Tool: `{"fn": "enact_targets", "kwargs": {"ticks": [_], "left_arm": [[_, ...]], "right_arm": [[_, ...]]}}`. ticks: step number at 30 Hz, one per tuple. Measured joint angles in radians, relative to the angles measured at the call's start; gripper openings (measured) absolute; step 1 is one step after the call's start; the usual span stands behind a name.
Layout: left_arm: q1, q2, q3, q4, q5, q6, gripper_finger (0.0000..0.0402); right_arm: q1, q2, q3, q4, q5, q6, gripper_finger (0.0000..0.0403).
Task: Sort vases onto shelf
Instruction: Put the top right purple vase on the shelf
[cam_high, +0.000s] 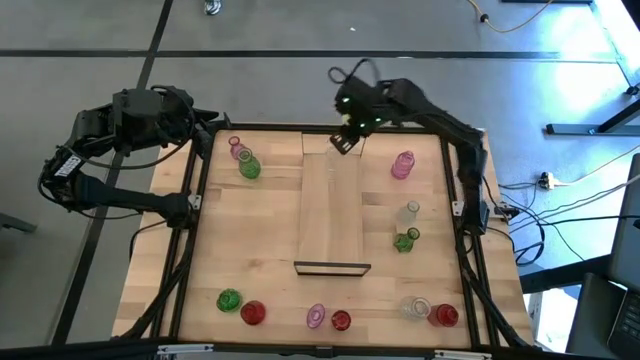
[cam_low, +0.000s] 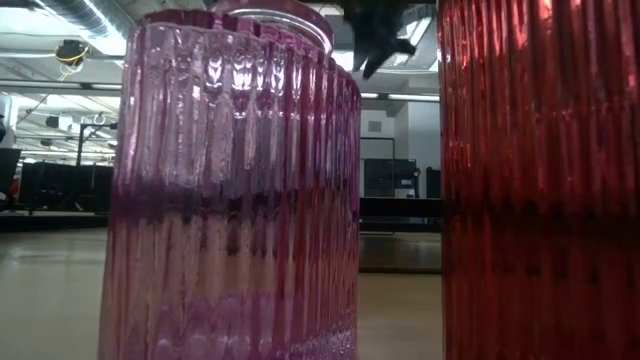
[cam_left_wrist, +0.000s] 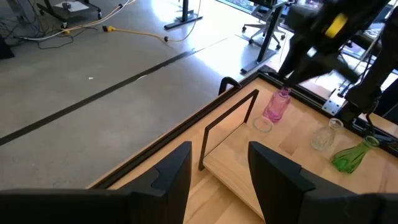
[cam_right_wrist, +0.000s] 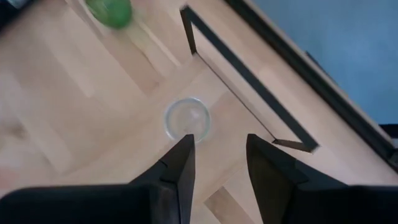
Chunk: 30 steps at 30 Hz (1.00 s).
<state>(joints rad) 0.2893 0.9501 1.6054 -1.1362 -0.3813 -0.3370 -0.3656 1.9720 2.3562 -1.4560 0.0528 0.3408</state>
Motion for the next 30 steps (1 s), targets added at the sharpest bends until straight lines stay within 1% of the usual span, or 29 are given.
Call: {"fn": "enact_targets", "kwargs": {"ticks": [4,8,11,13,16,20,24,27,30], "left_arm": [[0.0,0.007,0.0,-0.009,0.012,0.006,0.0151],[0.0,0.023,0.0,-0.065,0.098,0.008,0.0151],[-0.003,0.038,0.0,-0.115,0.135,0.006,0.0151],[-0.012,0.053,0.0,-0.126,0.138,-0.01,0.0151],[-0.032,0.078,0.0,-0.13,0.123,-0.036,0.0151],[-0.06,0.108,0.0,-0.13,0.055,-0.054,0.0151],[-0.089,0.125,0.0,-0.107,-0.001,-0.071,0.0151],[-0.119,0.119,-0.001,-0.017,-0.029,-0.08,0.0151],[-0.163,0.102,-0.001,0.094,-0.047,-0.08,0.0151]], "right_arm": [[0.009,-0.089,0.0,0.034,0.007,-0.005,0.0127],[0.04,-0.178,0.0,0.103,0.018,-0.04,0.0127],[0.073,-0.232,0.0,0.124,0.051,-0.068,0.0127],[0.097,-0.262,0.0,0.115,0.083,-0.084,0.0127],[0.133,-0.306,0.0,0.082,0.147,-0.085,0.0127],[0.177,-0.364,0.0,0.019,0.232,-0.083,0.0127],[0.224,-0.435,0.0,0.005,0.305,-0.062,0.0127],[0.265,-0.504,-0.01,0.007,0.362,-0.059,0.0127],[0.311,-0.594,-0.063,0.022,0.436,-0.037,0.0127]]}}
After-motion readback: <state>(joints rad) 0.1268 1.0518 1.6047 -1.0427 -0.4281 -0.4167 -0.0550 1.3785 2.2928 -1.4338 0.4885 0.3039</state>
